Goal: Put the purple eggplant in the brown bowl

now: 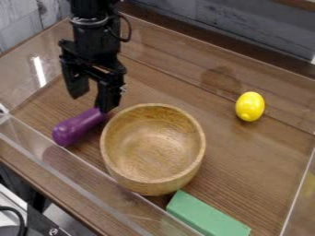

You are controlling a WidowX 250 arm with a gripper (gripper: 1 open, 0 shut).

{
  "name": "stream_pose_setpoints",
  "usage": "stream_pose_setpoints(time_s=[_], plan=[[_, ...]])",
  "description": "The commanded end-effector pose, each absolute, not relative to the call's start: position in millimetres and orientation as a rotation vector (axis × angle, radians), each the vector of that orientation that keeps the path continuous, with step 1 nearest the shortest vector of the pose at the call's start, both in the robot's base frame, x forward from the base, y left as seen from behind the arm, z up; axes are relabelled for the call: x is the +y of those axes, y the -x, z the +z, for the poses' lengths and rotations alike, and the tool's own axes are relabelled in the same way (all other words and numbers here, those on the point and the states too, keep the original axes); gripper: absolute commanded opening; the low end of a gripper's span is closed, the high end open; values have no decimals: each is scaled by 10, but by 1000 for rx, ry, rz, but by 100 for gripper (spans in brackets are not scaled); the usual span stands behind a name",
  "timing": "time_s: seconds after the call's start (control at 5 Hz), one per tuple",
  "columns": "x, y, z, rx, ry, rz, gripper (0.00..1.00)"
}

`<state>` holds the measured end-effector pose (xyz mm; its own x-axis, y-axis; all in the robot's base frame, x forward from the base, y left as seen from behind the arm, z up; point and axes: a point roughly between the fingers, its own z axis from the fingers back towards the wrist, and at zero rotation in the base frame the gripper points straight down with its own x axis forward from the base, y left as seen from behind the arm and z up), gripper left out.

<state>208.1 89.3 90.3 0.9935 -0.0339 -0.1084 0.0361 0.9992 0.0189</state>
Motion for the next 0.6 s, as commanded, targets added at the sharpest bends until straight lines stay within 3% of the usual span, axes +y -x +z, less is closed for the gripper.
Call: stream_pose_setpoints(time_s=[0.0, 0.4], plan=[[971, -2107, 869, 89, -37, -28, 100], [1044, -2086, 655, 92, -49, -25, 100]])
